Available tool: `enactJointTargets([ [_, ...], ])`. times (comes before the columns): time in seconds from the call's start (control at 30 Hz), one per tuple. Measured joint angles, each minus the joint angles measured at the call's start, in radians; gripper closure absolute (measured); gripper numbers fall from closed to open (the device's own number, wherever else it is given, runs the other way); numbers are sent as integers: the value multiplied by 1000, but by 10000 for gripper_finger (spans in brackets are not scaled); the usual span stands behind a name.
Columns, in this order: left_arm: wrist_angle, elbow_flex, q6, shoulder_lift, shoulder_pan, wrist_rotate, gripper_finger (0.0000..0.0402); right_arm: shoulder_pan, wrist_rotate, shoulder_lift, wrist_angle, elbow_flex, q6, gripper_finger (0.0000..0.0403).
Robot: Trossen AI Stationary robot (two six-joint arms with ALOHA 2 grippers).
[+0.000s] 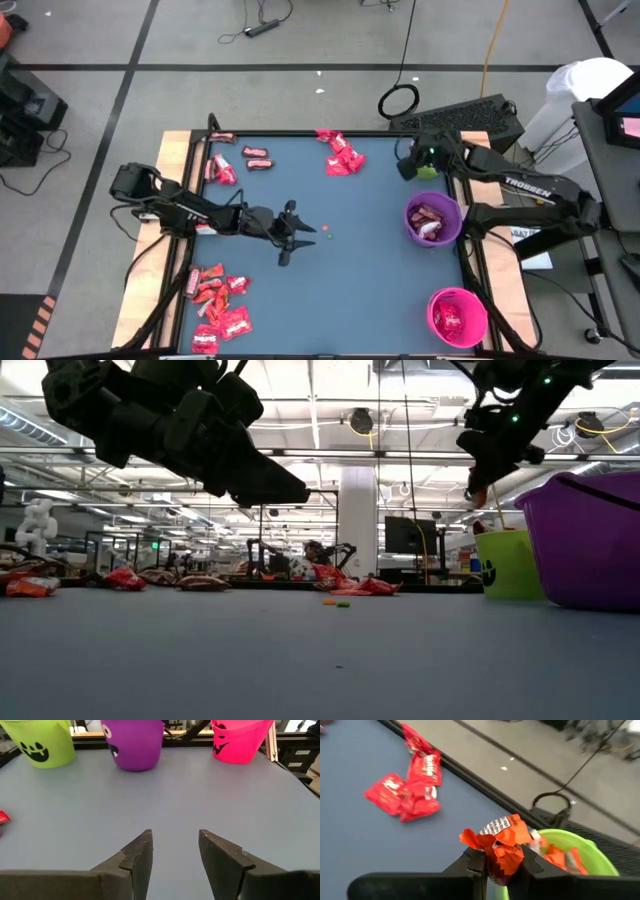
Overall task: Organize candy in baskets
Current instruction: Put the orange chocolate bar into the green bucket
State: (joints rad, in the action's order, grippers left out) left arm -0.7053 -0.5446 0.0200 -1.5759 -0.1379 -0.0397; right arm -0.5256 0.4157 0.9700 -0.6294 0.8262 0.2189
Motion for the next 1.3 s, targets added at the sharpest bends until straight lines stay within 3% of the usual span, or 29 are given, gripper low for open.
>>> enactJointTargets([
  [0.3,7,0,0,0,0,-3,236,-156,-56,135,9,33,-28,363],
  [0.63,7,0,0,0,0,-3,236,-287,-49,228,-10,33,-11,363],
  [0.9,7,0,0,0,0,-2,236,-313,-61,272,-58,33,-18,363],
  [1.07,7,0,0,0,0,-3,236,-312,-153,272,-57,33,-6,362],
  [1.3,7,0,0,0,0,-2,236,-311,-161,261,-67,34,-38,293],
])
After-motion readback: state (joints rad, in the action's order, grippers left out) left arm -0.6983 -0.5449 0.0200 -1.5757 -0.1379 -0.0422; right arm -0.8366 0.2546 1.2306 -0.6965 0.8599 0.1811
